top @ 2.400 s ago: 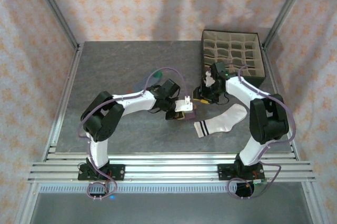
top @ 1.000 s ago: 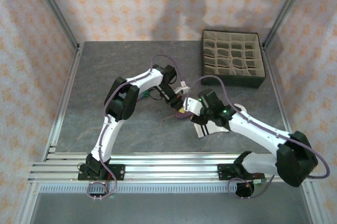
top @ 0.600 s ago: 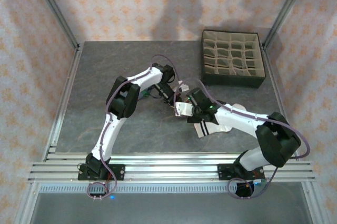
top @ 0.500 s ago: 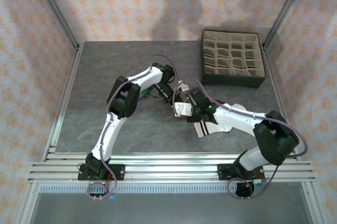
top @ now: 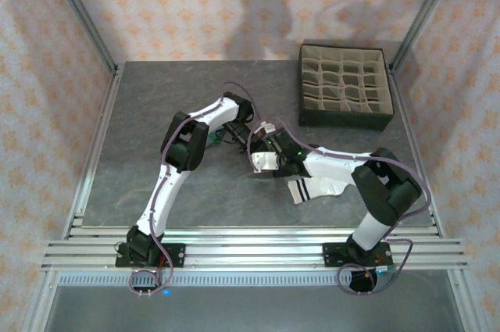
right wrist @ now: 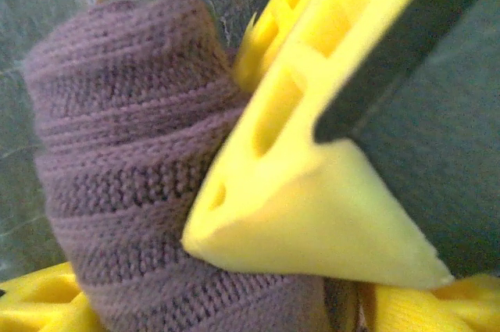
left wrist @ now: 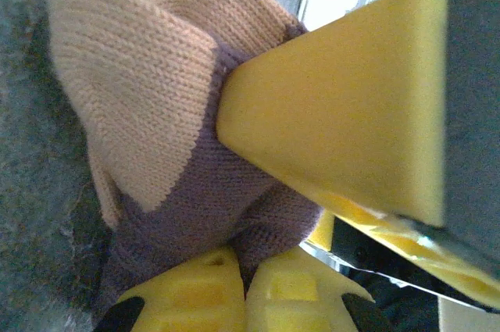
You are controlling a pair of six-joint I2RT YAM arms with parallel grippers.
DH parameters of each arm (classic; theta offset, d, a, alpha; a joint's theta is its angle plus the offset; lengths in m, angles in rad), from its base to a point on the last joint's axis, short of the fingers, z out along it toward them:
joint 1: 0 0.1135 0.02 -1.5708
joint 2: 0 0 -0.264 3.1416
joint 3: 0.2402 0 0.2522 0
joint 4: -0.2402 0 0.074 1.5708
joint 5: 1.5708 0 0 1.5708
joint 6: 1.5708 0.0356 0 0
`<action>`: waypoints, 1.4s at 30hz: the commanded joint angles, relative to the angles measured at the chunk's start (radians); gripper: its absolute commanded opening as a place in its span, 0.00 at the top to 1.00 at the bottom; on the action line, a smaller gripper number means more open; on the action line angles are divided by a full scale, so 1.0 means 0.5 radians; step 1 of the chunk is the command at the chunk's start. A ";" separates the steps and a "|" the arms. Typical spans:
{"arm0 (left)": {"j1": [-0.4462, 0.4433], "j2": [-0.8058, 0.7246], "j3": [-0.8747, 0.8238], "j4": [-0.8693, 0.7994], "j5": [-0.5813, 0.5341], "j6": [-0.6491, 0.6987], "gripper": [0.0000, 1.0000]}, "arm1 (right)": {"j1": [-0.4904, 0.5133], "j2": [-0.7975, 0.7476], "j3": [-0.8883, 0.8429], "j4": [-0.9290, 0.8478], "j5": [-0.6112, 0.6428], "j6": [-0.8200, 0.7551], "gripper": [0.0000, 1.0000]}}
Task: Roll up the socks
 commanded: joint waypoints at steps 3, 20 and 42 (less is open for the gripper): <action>0.019 0.183 0.046 -0.232 -0.187 0.074 1.00 | 0.014 0.105 0.152 -0.008 -0.014 -0.051 0.45; 0.168 -0.833 -0.861 1.098 -0.463 -0.386 0.50 | 0.011 0.073 0.515 -0.722 -0.359 0.728 1.00; 0.274 -2.226 -2.628 3.962 -0.568 -1.033 0.26 | -0.494 -0.072 1.081 -1.115 -1.550 1.650 1.00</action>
